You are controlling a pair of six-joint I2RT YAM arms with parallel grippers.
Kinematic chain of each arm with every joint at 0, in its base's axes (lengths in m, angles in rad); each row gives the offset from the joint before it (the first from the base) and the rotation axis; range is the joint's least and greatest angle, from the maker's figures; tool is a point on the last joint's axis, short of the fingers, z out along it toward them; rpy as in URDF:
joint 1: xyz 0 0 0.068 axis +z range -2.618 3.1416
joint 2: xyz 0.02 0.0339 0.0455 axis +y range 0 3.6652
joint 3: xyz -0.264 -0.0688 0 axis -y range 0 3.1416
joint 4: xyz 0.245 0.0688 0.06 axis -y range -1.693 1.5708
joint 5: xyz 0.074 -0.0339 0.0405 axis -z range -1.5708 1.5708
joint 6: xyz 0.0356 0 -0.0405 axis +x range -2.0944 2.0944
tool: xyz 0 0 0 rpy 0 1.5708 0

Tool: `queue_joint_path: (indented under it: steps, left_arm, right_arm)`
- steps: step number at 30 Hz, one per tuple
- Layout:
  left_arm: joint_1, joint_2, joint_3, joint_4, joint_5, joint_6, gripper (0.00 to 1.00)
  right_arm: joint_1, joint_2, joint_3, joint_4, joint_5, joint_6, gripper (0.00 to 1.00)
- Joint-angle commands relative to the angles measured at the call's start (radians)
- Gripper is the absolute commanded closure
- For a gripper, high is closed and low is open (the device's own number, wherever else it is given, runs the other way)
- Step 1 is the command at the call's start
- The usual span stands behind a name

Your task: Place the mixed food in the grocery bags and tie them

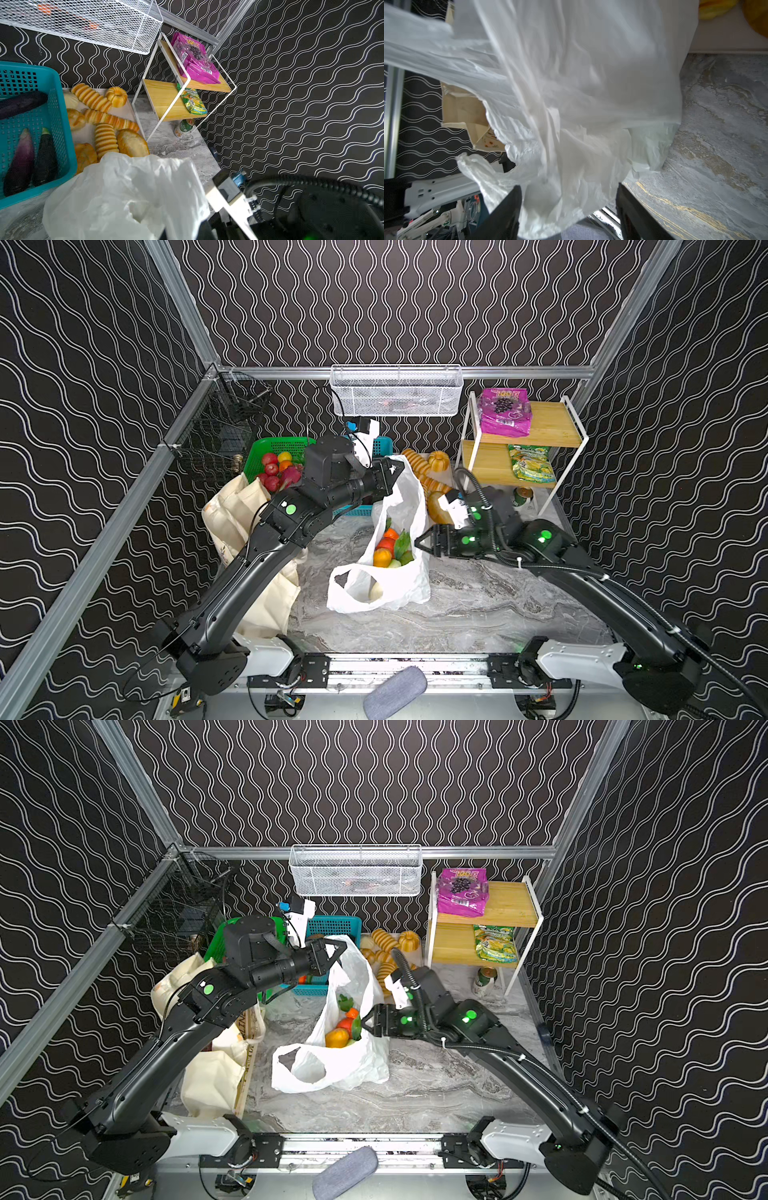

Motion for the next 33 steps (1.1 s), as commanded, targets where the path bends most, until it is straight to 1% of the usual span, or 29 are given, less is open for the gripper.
queue_joint_path:
  steps: [1,2,3,4,5,7,8,9,10,11,13,14,16,17,19,21,22,24,25,27,28,29,30,33]
  left_arm:
    - [0.0,0.004,0.02,0.037,-0.021,0.004,1.0]
    - [0.0,0.001,0.025,0.029,-0.032,0.008,1.0]
    - [0.0,-0.002,0.025,0.026,-0.04,0.012,1.0]
    - [0.0,-0.009,0.021,0.026,-0.046,0.019,1.0]
    - [0.0,-0.016,0.02,0.019,-0.057,0.031,1.0]
    - [0.0,-0.032,0.025,-0.006,-0.088,0.053,1.0]
    - [0.0,-0.042,0.03,-0.019,-0.093,0.067,1.0]
    - [0.0,-0.052,0.033,-0.031,-0.086,0.076,1.0]
    - [0.0,-0.061,0.04,-0.04,-0.054,0.092,1.0]
    - [0.0,-0.068,0.052,-0.06,-0.005,0.112,1.0]
    - [0.0,-0.067,0.101,-0.139,0.073,0.112,1.0]
    - [0.001,-0.073,0.123,-0.177,0.111,0.095,1.0]
    - [0.0,-0.095,0.13,-0.21,0.174,0.043,1.0]
    - [0.0,-0.111,0.13,-0.221,0.204,0.008,1.0]
    - [-0.002,-0.142,0.116,-0.224,0.237,-0.053,1.0]
    - [-0.003,-0.18,0.073,-0.212,0.225,-0.09,1.0]
    - [-0.003,-0.188,0.059,-0.226,0.207,-0.101,1.0]
    - [-0.003,-0.175,0.049,-0.25,0.229,-0.118,1.0]
    - [-0.005,-0.155,0.046,-0.253,0.264,-0.131,1.0]
    - [-0.025,-0.124,0.03,-0.218,0.314,-0.16,1.0]
    - [-0.04,-0.118,0.01,-0.187,0.301,-0.177,1.0]
    - [-0.054,-0.12,-0.019,-0.154,0.267,-0.199,1.0]
    - [-0.062,-0.126,-0.05,-0.119,0.24,-0.22,1.0]
    - [-0.067,-0.144,-0.159,0.032,0.182,-0.294,1.0]
  right_arm:
    - [0.04,0.089,0.043,-0.086,0.224,0.083,0.3]
    - [0.044,0.122,0.059,-0.131,0.246,0.07,0.32]
    - [0.045,0.136,0.063,-0.144,0.257,0.054,0.41]
    - [0.045,0.139,0.057,-0.136,0.254,0.022,0.59]
    - [0.045,0.131,0.061,-0.139,0.281,0.009,0.73]
    - [0.043,0.088,0.06,-0.137,0.385,-0.025,0.96]
    - [0.037,0.058,0.055,-0.127,0.436,-0.052,1.0]
    - [0.021,0.032,0.054,-0.117,0.454,-0.089,1.0]
    - [-0.009,0.005,0.048,-0.095,0.428,-0.149,1.0]
    - [-0.049,-0.018,0.042,-0.066,0.349,-0.233,1.0]
    - [-0.126,-0.047,0.039,-0.037,0.212,-0.369,1.0]
    - [-0.166,-0.057,0.041,-0.025,0.157,-0.428,1.0]
    - [-0.243,-0.061,0.042,0.005,0.089,-0.526,1.0]
    - [-0.279,-0.049,0.049,0.019,0.037,-0.575,1.0]
    - [-0.323,0.015,0.101,-0.007,-0.111,-0.702,1.0]
    - [-0.326,0.125,0.199,-0.088,-0.182,-0.777,0.99]
    - [-0.327,0.186,0.264,-0.135,-0.208,-0.803,0.94]
    - [-0.332,0.279,0.35,-0.18,-0.193,-0.813,0.91]
    - [-0.334,0.316,0.378,-0.183,-0.15,-0.788,0.87]
    - [-0.342,0.366,0.446,-0.214,-0.065,-0.724,0.78]
    - [-0.349,0.375,0.479,-0.235,-0.03,-0.685,0.7]
    - [-0.355,0.367,0.501,-0.25,-0.004,-0.654,0.62]
    - [-0.361,0.345,0.494,-0.242,0.017,-0.624,0.57]
    - [-0.362,0.204,0.387,-0.173,0.112,-0.549,0.39]
